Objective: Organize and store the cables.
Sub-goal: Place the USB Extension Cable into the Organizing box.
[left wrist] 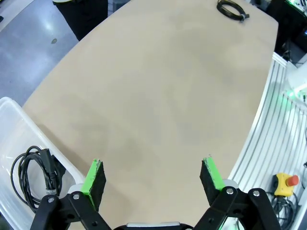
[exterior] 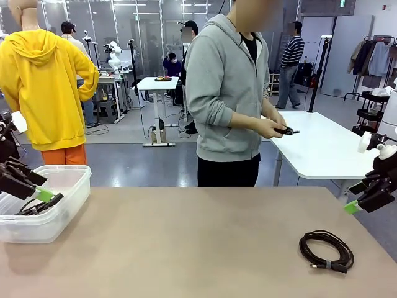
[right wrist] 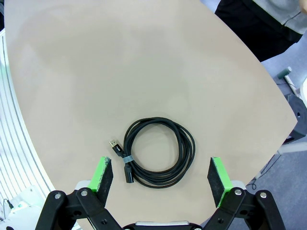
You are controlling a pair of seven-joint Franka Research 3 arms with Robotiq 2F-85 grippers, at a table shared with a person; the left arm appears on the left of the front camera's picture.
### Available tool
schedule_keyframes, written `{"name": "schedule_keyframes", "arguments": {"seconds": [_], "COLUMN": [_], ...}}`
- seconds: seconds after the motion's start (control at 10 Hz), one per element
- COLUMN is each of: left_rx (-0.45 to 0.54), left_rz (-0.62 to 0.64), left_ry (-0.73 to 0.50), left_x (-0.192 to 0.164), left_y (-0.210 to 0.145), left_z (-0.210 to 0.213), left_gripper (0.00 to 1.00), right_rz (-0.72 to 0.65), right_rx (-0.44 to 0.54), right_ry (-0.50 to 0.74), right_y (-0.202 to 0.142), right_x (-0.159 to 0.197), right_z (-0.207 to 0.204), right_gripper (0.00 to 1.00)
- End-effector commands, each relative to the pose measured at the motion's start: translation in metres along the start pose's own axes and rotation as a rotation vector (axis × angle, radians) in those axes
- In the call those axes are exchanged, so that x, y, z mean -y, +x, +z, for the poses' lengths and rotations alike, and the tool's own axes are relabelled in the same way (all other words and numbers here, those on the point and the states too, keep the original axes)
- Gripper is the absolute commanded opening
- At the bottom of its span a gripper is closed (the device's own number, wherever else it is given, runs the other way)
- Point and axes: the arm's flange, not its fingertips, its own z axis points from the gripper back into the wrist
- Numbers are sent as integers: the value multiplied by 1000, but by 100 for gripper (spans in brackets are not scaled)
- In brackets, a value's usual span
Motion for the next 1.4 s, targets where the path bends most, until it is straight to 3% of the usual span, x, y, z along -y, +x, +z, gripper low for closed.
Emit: {"name": "schedule_keyframes", "arguments": {"seconds": [0.0,0.2,0.3,0.5,0.7,1.0,1.1,1.3], "left_rx": [-6,-6,-6,-6,-6,-6,-6,-6], "left_rz": [10,10,10,10,10,10,10,10], "left_ry": [2,2,2,2,2,2,2,2], "left_x": [3,3,3,3,3,3,3,3], "left_y": [1,1,1,1,1,1,1,1], "left_z": [-1,-1,-1,-1,-1,-1,-1,-1], "left_gripper": [100,100,100,100,100,100,100,100], "right_rz": [3,0,71,259,346,248,219,174], "right_rx": [-4,0,-51,-242,-401,-533,-621,-679], "right_ry": [8,0,52,189,266,284,236,220], "right_y": [1,0,11,28,38,40,36,29], "right_x": [1,0,-9,-22,-29,-40,-45,-49], "right_z": [0,0,0,-36,-83,-129,-145,-158], "right_gripper": [100,100,100,100,100,100,100,100]}}
